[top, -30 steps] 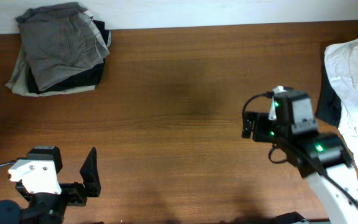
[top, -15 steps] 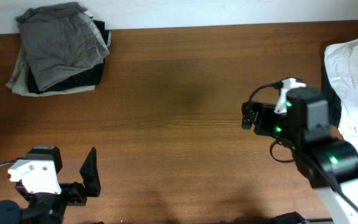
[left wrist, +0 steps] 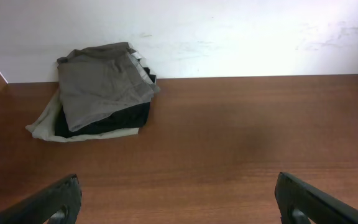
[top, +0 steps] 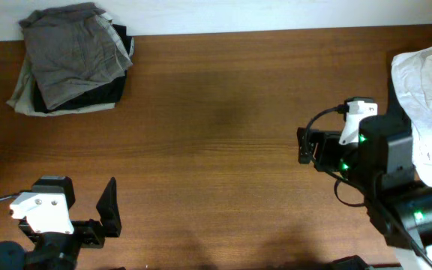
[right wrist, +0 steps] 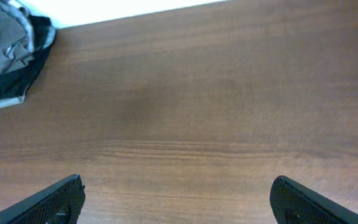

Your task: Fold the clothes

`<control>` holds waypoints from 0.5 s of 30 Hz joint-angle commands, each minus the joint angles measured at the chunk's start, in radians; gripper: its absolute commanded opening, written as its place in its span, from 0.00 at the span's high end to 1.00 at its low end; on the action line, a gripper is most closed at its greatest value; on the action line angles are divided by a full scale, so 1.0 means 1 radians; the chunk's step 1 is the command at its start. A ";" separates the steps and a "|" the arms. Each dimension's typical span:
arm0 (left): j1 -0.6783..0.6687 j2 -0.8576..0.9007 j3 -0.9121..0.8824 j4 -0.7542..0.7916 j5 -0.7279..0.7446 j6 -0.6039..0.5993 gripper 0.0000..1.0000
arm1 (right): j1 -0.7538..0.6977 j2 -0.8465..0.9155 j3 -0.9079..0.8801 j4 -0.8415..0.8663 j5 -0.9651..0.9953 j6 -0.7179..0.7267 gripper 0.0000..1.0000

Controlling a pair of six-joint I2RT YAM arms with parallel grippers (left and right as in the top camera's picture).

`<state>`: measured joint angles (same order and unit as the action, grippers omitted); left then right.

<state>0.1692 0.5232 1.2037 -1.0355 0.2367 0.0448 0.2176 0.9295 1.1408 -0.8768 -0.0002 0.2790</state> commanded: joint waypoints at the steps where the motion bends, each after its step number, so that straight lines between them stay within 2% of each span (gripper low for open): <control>1: -0.004 -0.007 -0.005 0.002 0.011 0.016 0.01 | 0.003 -0.057 -0.002 0.018 0.020 -0.101 0.01; 5: -0.004 -0.007 -0.005 0.002 0.011 0.016 0.01 | -0.053 -0.165 -0.097 0.076 0.007 -0.134 0.01; 7: -0.004 -0.007 -0.005 0.002 0.011 0.016 0.01 | -0.103 -0.259 -0.198 0.141 -0.019 -0.134 0.01; 15: -0.004 -0.007 -0.005 0.002 0.011 0.016 0.01 | -0.200 -0.684 -0.722 0.583 -0.130 -0.134 0.01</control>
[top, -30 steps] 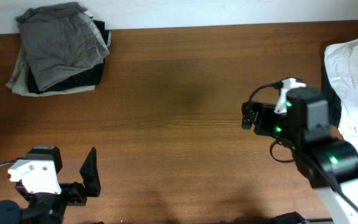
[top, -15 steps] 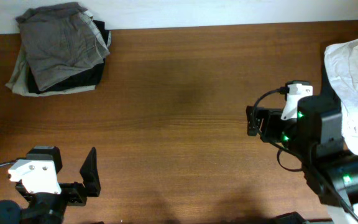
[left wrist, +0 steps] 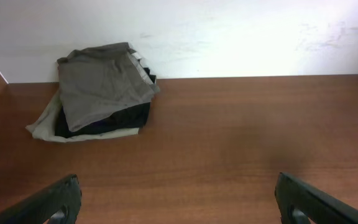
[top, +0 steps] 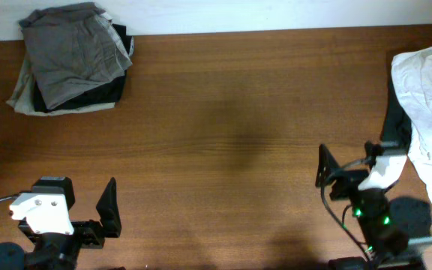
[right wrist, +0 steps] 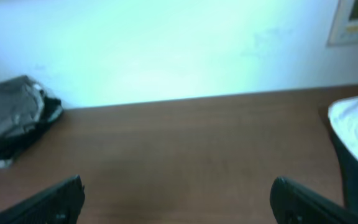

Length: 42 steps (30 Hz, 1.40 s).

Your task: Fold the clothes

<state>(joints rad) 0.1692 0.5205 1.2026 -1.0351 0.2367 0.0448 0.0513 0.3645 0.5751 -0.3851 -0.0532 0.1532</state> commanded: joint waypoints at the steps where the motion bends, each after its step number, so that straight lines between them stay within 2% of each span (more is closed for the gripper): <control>1: -0.004 -0.005 -0.003 0.002 0.011 0.016 0.01 | -0.043 -0.158 -0.204 0.126 -0.097 -0.008 0.01; 6: -0.003 -0.005 -0.003 0.002 0.011 0.016 0.01 | -0.066 -0.301 -0.408 0.277 -0.142 -0.008 0.01; 13: -0.003 -0.005 -0.003 0.002 0.011 0.016 0.01 | -0.066 -0.361 -0.504 0.365 -0.117 -0.021 0.01; 30: -0.003 -0.005 -0.003 0.002 0.011 0.016 0.01 | -0.066 -0.361 -0.533 0.396 0.014 -0.026 0.01; 33: -0.003 -0.005 -0.003 0.002 0.011 0.016 0.01 | -0.066 -0.361 -0.568 0.446 0.003 -0.026 0.01; 38: -0.003 -0.004 -0.003 0.002 0.011 0.016 0.01 | -0.066 -0.361 -0.570 0.438 -0.002 -0.027 0.01; 42: -0.003 -0.004 -0.003 0.002 0.011 0.016 0.01 | -0.066 -0.361 -0.570 0.373 -0.058 -0.069 0.01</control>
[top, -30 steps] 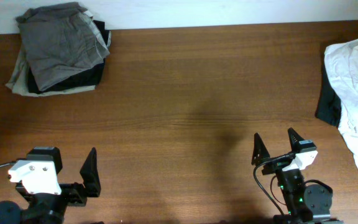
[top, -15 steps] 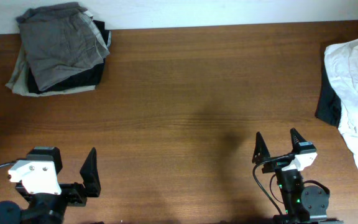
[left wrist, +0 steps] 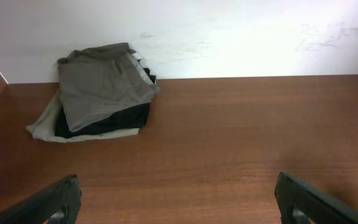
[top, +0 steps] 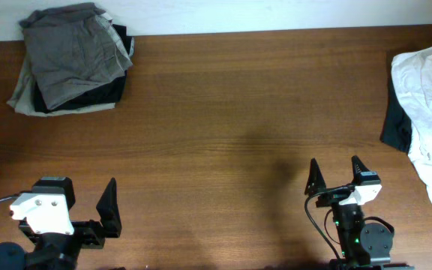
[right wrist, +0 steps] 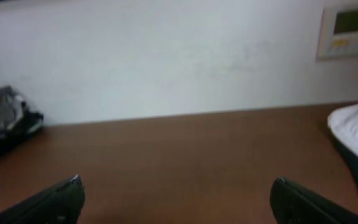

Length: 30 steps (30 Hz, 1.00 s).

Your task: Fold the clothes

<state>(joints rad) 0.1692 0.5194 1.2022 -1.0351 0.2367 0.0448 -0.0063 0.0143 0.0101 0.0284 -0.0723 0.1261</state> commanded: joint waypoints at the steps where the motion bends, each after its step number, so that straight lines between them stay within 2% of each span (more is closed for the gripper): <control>1: -0.003 -0.003 -0.003 0.002 0.011 0.016 0.01 | -0.008 -0.011 -0.005 -0.072 -0.056 -0.063 0.01; 30: -0.003 -0.003 -0.003 0.002 0.000 0.016 0.01 | -0.008 -0.011 -0.005 -0.096 -0.051 -0.067 0.01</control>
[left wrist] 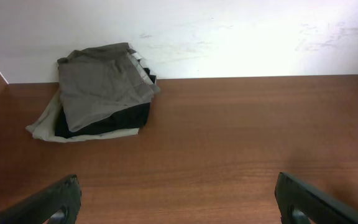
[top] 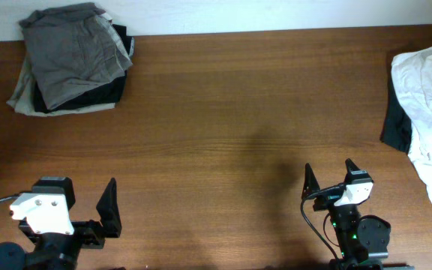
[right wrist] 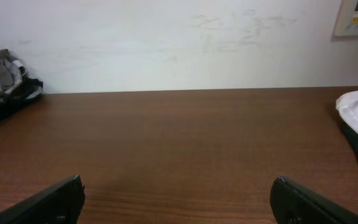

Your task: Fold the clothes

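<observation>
A stack of folded clothes (top: 72,58), grey on top of black and pale pieces, sits at the far left corner of the table and shows in the left wrist view (left wrist: 101,93). An unfolded white garment (top: 426,112) over a dark one (top: 396,126) lies at the right edge; its white corner shows in the right wrist view. My left gripper (left wrist: 178,202) rests open at the near left, holding nothing. My right gripper (top: 328,178) stands open at the near right, empty too.
The brown wooden table (top: 223,112) ends at a white wall (left wrist: 229,37) along its far side. A wall thermostat (right wrist: 356,17) hangs at the far right. The folded stack (right wrist: 5,87) appears at the left of the right wrist view.
My right gripper has shifted very slightly nearer and to the left at the near right edge, still open. The left arm and all clothes have not moved.
My right arm stood over the table's right side beside the white garment, gripper open and looking down. Then it was nearer the front edge, then low at the near right, facing the wall, where it stays now. The left arm stayed put throughout.
</observation>
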`<control>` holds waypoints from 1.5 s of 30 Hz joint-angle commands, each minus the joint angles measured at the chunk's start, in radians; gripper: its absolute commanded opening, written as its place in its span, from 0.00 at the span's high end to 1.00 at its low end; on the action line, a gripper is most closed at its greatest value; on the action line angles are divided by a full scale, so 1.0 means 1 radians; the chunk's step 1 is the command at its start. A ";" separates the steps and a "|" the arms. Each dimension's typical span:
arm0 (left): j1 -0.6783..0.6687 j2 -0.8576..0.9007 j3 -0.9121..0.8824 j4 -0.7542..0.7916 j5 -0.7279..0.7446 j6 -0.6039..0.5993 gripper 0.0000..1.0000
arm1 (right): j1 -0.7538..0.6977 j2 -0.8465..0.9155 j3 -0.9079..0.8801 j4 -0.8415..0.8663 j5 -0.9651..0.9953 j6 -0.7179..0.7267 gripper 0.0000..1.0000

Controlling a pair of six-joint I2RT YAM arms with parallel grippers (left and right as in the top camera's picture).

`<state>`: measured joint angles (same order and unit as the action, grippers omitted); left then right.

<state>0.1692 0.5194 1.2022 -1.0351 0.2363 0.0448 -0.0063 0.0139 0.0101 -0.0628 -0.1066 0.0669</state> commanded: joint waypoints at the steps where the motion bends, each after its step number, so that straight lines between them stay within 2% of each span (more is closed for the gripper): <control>1: -0.003 -0.003 -0.003 0.002 0.001 0.016 0.01 | -0.008 -0.011 -0.005 -0.005 -0.017 -0.008 0.02; 5: -0.003 -0.003 -0.003 -0.015 -0.006 0.017 0.01 | -0.008 -0.011 -0.005 -0.005 -0.017 -0.008 0.01; 9: -0.035 -0.005 -0.065 -0.041 0.026 -0.129 0.01 | -0.008 -0.011 -0.005 -0.005 -0.017 -0.008 0.01; 14: -0.141 -0.071 -0.346 0.217 0.007 -0.145 0.01 | -0.008 -0.011 -0.005 -0.005 -0.017 -0.008 0.01; 19: -0.189 -0.227 -0.687 0.579 -0.040 -0.278 0.01 | -0.008 -0.011 -0.005 -0.005 -0.017 -0.008 0.01; 23: -0.189 -0.335 -0.865 0.716 -0.063 -0.279 0.01 | -0.008 -0.011 -0.005 -0.005 -0.017 -0.008 0.01; 28: -0.189 -0.414 -1.017 0.838 -0.187 -0.279 0.01 | -0.008 -0.011 -0.005 -0.005 -0.017 -0.008 0.01; 36: -0.189 -0.500 -1.177 0.983 -0.208 -0.279 0.01 | -0.008 -0.011 -0.005 -0.005 -0.017 -0.008 0.01; 45: -0.189 -0.515 -1.194 0.958 -0.285 -0.255 0.01 | -0.008 -0.011 -0.005 -0.005 -0.017 -0.008 0.01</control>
<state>-0.0151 0.0166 0.0166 -0.0704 -0.0055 -0.2287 -0.0071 0.0135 0.0101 -0.0628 -0.1070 0.0669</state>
